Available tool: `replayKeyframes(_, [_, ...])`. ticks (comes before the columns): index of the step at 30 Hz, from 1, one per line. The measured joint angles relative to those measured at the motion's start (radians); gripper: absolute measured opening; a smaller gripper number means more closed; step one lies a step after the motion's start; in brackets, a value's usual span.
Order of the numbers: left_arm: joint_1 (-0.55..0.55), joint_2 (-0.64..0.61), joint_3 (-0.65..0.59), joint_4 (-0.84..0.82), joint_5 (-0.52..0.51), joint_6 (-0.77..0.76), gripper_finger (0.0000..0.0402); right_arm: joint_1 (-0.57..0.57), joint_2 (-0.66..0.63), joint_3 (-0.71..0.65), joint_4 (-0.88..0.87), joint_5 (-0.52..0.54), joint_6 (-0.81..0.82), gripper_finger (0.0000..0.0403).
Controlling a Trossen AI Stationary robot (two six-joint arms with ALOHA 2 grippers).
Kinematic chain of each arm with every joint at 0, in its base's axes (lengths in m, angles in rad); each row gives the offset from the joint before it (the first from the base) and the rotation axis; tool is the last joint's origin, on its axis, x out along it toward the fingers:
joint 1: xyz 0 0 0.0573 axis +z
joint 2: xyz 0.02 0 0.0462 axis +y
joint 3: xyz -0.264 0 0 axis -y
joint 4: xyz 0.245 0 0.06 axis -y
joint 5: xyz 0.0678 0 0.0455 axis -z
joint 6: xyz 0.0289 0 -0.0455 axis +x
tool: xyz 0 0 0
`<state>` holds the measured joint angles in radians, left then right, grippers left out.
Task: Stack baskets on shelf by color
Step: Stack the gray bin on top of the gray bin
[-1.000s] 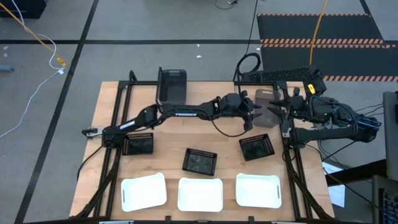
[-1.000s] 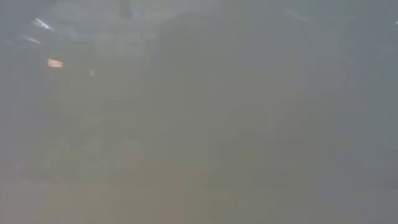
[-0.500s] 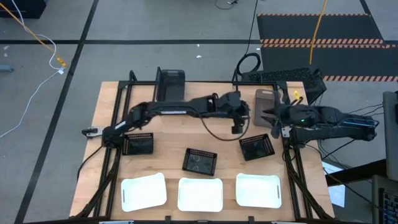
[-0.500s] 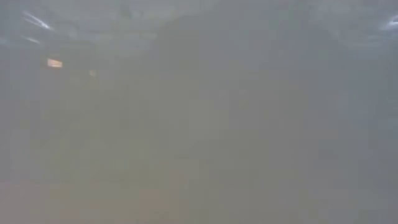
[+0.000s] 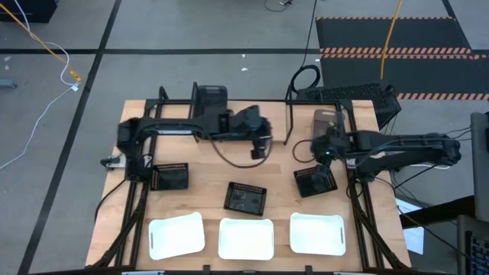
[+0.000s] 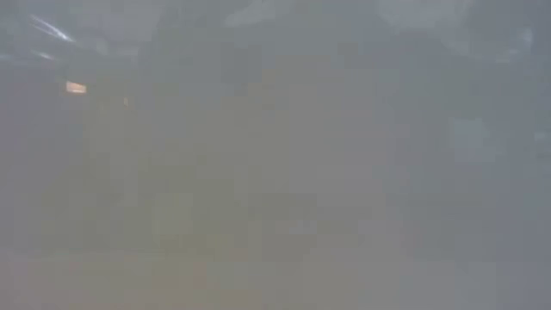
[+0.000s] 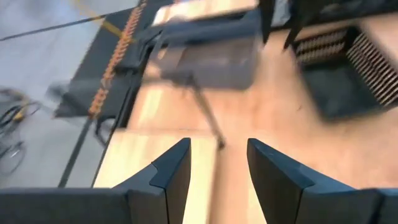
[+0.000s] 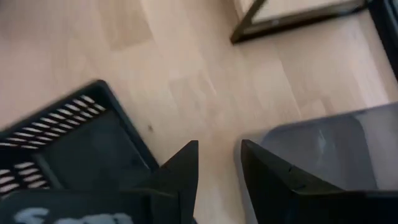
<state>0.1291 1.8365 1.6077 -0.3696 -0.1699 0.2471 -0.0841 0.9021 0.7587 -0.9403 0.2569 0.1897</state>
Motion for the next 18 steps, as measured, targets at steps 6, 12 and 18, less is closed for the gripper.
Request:
replayKeyframes(6, [0.003, -0.207, -0.307, 0.204, -0.091, -0.05, 0.0159, -0.047, 0.038, 0.014, -0.025, 0.02, 0.011, 0.0114])
replayKeyframes(12, [0.003, -0.341, -0.439, 0.293, -0.15, -0.116, 0.0159, -0.203, 0.041, 0.118, -0.106, 0.304, -0.142, 0.0114])
replayKeyframes(18, [0.003, -0.368, -0.451, 0.31, -0.154, -0.126, 0.0159, -0.468, 0.145, 0.151, 0.016, 0.32, -0.585, 0.0114])
